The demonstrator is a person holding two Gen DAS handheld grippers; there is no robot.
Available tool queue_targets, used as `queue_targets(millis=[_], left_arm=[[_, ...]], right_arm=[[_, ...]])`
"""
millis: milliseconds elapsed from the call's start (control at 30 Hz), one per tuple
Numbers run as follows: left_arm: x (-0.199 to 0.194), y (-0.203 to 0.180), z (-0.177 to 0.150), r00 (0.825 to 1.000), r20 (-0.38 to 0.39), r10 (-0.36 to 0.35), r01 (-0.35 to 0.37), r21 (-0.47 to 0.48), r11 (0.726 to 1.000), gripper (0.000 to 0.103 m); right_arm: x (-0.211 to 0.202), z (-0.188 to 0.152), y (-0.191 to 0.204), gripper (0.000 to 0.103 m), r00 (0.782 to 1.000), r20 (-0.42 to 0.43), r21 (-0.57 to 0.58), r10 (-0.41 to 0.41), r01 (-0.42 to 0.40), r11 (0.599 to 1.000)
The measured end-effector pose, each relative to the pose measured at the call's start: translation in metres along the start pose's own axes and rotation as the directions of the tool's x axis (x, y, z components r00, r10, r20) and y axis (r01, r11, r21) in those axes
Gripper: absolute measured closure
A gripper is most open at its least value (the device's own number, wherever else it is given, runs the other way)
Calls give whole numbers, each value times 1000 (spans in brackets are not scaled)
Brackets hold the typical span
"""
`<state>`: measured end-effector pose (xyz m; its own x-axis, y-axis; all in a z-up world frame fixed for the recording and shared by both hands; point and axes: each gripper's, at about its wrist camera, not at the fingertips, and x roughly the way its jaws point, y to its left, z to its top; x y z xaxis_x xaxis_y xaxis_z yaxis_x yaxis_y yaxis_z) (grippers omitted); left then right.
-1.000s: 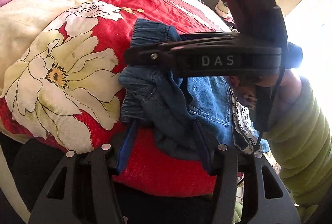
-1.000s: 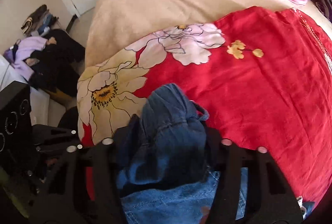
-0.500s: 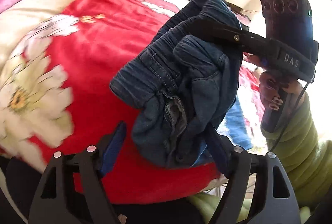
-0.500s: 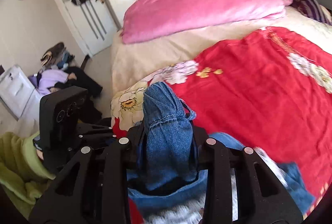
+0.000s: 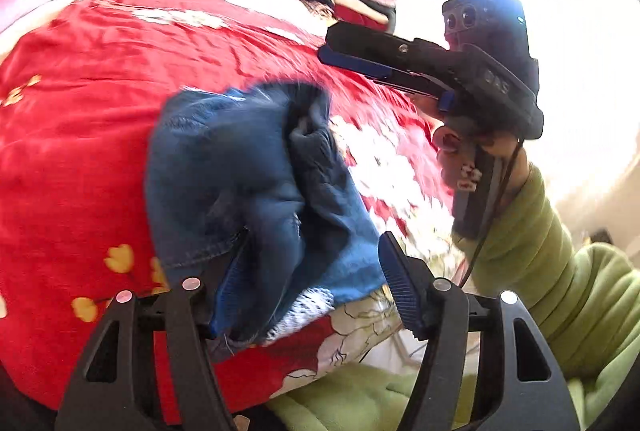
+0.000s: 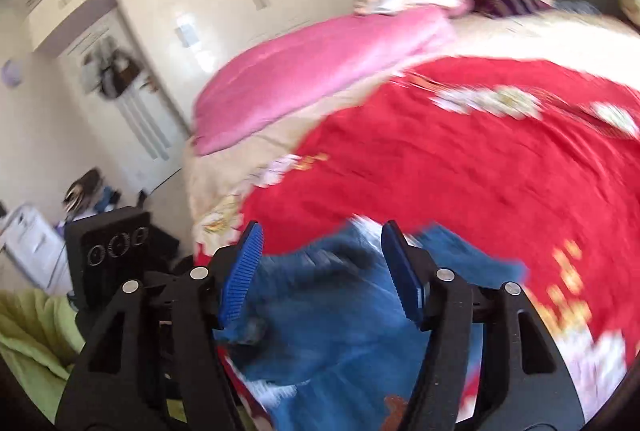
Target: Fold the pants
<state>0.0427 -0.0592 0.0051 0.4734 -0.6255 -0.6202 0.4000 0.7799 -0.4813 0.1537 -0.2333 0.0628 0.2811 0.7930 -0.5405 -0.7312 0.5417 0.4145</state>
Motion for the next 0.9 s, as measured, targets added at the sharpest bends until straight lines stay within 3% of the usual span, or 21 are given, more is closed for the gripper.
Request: queue_targets(millis=[100,233,367,533,633,667,733,800,900], left_arm=[[16,-6,-5,999,-53,6,-4,36,999,40],[34,-1,-10,991,-109,80,-73,71,995,40],[38,2,-15,990,-112,89,-81,75,994,40],[5,-4,-12,998,-14,53,-52,81,995,39],[-7,2,-1,988,24,151,-152,83,985,42],[-6,4,2,983,26,181,-182,76,980,44],[0,9,7,983,8,181,-181,54,982,74],[9,10,7,985,-15,171,-170,47,984,83],[18,0,-5,978,-64,199,-191,112,975,86]], right_arm=[[-4,-23,-14,48,995,-44,36,-87,88,995],[3,-51,-25,48,983,-109,57,-148,155,986],[21,-75,-35,48,926,-216,-4,-311,318,948],[0,-65,-25,48,938,-147,-34,-315,314,949],[-6,-47,-10,48,947,-95,-101,-307,298,949],[-1,-39,-6,48,951,-97,-123,-294,282,952],[13,-28,0,48,954,-116,-167,-276,255,952],[31,-18,4,53,950,-150,-211,-272,238,948],[63,-10,5,61,938,-230,-255,-260,200,946]])
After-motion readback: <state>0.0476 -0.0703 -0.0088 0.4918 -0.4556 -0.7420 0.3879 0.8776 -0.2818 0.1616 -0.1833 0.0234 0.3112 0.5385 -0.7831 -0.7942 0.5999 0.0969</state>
